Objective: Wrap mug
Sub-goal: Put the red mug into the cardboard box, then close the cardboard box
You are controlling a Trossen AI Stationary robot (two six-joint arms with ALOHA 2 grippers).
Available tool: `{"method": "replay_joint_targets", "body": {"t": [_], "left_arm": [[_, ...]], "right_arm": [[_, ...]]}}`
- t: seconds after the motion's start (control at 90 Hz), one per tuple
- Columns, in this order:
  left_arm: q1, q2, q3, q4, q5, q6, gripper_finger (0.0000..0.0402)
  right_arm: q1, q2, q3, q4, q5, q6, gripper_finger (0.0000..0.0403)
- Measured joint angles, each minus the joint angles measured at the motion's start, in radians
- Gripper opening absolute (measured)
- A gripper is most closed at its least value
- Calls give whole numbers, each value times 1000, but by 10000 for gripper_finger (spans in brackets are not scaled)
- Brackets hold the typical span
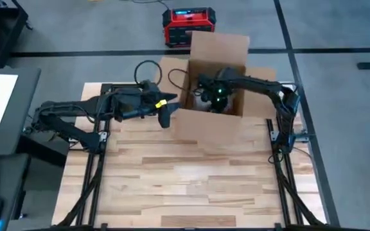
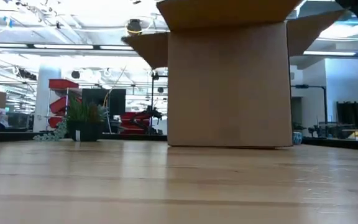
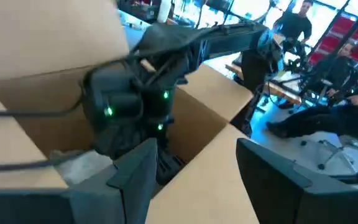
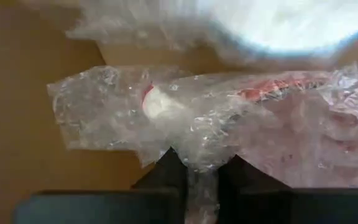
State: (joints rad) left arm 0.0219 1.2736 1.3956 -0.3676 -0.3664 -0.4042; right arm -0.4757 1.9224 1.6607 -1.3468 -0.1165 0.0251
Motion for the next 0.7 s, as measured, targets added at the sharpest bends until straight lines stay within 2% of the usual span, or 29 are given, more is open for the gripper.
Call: {"method": "replay_joint_targets", "body": {"t": [0.133, 0.333, 0.533, 0.7], "left_arm": [[2, 1, 57, -107, 19, 19, 201], [2, 1, 187, -290, 40, 16, 201], [2, 2, 221, -507, 45, -10, 201], [8, 4, 221, -735, 104, -92, 201]], "right_arm": [[16, 12, -18, 7, -64, 44, 67], [27, 5, 3, -4, -251, 84, 130], [38, -66, 78, -24, -279, 135, 190], [45, -190, 147, -20, -278, 182, 202]]}}
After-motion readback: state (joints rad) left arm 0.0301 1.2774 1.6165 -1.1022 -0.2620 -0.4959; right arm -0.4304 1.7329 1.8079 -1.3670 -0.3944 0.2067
